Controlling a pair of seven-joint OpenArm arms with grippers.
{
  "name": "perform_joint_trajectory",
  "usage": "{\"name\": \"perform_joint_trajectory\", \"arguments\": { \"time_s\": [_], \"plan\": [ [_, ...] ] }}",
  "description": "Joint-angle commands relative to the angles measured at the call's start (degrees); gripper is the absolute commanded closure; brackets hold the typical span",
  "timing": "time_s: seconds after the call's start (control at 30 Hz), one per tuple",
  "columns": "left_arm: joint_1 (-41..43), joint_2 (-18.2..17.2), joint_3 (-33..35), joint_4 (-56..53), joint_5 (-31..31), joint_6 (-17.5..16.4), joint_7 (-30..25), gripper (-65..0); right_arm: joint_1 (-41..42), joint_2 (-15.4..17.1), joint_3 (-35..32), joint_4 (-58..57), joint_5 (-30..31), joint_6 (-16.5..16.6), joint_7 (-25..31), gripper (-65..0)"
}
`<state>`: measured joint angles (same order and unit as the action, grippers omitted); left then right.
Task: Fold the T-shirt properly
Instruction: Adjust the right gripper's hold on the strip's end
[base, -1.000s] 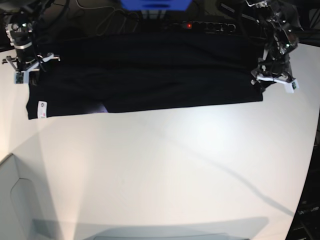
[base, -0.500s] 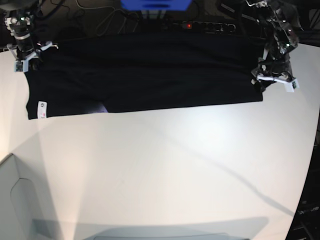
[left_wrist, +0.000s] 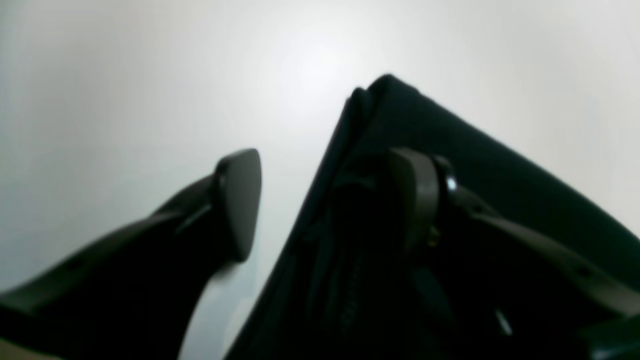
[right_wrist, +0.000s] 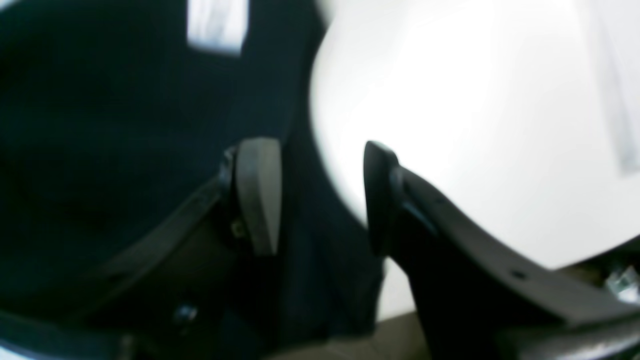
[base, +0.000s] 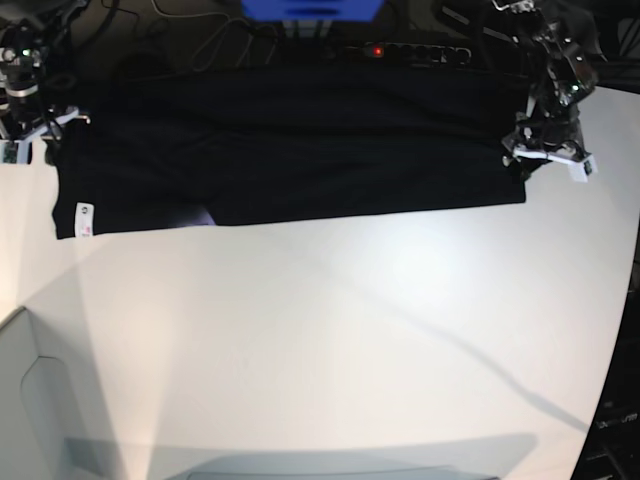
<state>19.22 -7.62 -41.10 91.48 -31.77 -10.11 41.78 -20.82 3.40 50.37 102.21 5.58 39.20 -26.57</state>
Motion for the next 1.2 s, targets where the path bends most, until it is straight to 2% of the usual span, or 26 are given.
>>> {"name": "perform_joint_trajectory", "arguments": {
  "time_s": [0.0, 0.13, 0.37, 0.57, 0.77, 1.17],
  "plan": [
    [0.07, -0.69, -0.35, 1.05, -0.45, 0.04, -0.77, -37.4, -0.24, -0.1, 0.84, 2.09, 0.88, 0.8, 1.2, -27.4],
    [0.07, -0.69, -0.35, 0.96, -0.45, 0.04, -0.77, -37.4, -2.61, -1.33, 0.14, 5.52, 0.97, 0.8, 1.12, -27.4],
    [0.07, -0.69, -0.26, 0.96, -0.45, 0.04, -0.77, -37.4, -8.32, -1.77, -12.35, 6.31, 0.97, 0.8, 1.2, -27.5],
    [0.07, -0.69, -0.26, 0.96, -0.45, 0.04, -0.77, -37.4, -7.71, -1.68, -18.15, 5.96, 0.61, 0.8, 1.2, -27.5],
    [0.16, -0.69, -0.35, 0.96, -0.36, 0.04, -0.77, -37.4, -6.92, 1.3, -25.27, 2.62, 0.53, 0.8, 1.2, -27.5],
    [0.25, -0.69, -0.44, 0.96, -0.36, 0.04, -0.77, -37.4, -4.9, 3.06, -27.64, -1.6, 0.53, 0.8, 1.2, -26.8]
  ]
}}
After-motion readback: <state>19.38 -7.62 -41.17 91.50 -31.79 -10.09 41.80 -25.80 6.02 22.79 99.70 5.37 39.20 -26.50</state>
